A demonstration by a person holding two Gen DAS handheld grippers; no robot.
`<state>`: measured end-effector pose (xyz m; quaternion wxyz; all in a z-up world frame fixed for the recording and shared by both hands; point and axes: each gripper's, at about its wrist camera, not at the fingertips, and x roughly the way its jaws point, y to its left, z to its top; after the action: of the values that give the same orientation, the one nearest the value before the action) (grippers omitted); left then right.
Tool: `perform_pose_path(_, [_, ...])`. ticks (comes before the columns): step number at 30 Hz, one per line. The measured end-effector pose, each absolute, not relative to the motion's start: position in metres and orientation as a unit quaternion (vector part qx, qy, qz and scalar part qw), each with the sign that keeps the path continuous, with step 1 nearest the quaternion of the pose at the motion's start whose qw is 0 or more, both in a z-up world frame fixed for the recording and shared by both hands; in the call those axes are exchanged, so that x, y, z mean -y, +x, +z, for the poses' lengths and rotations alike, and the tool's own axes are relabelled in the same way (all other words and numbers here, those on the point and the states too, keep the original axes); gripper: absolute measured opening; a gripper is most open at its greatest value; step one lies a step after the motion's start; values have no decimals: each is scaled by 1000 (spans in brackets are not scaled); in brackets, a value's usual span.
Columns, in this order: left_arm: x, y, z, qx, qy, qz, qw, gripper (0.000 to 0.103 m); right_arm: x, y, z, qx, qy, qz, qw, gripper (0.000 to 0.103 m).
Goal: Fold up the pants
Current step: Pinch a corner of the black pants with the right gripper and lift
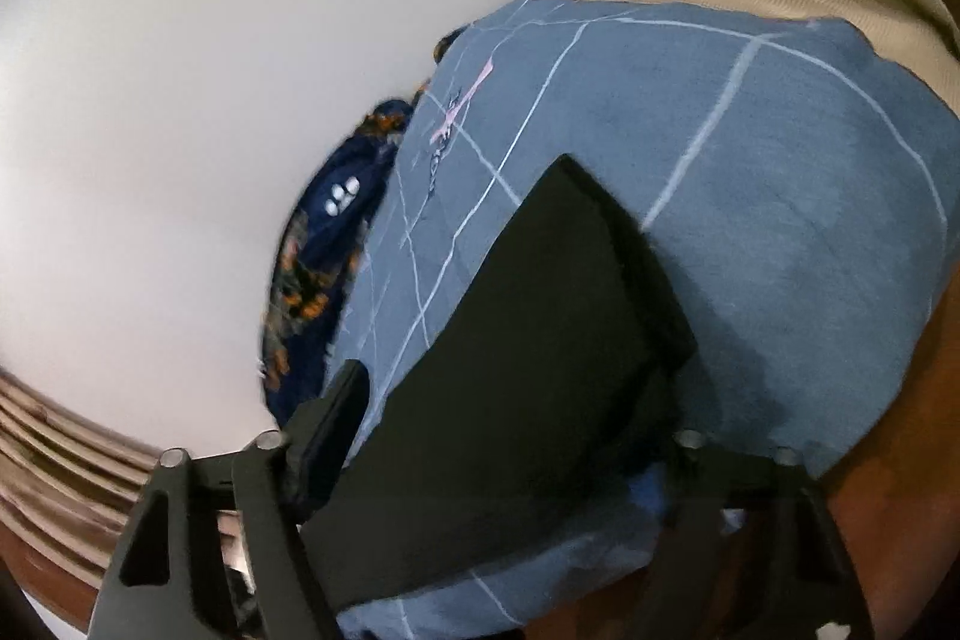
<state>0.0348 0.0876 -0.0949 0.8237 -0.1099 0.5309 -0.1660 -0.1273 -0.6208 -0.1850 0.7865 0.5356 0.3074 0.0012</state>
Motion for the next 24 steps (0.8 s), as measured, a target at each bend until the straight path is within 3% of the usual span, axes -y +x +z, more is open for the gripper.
perform_pose_path(1, [-86,34,-93,-527,-102,-165,827,81,616,-121,-185,-335,514,-10,789,11])
perform_pose_path(3, [-84,33,-93,-526,-89,-162,830,80,609,-111,-191,-371,505,-22,779,11])
perform_pose_path(11, [-84,33,-90,-516,-40,-119,847,83,590,-109,-147,-338,476,-21,811,11])
perform_pose_path(24, [-78,29,-88,-500,19,-85,861,83,511,-66,-104,-351,429,34,832,11])
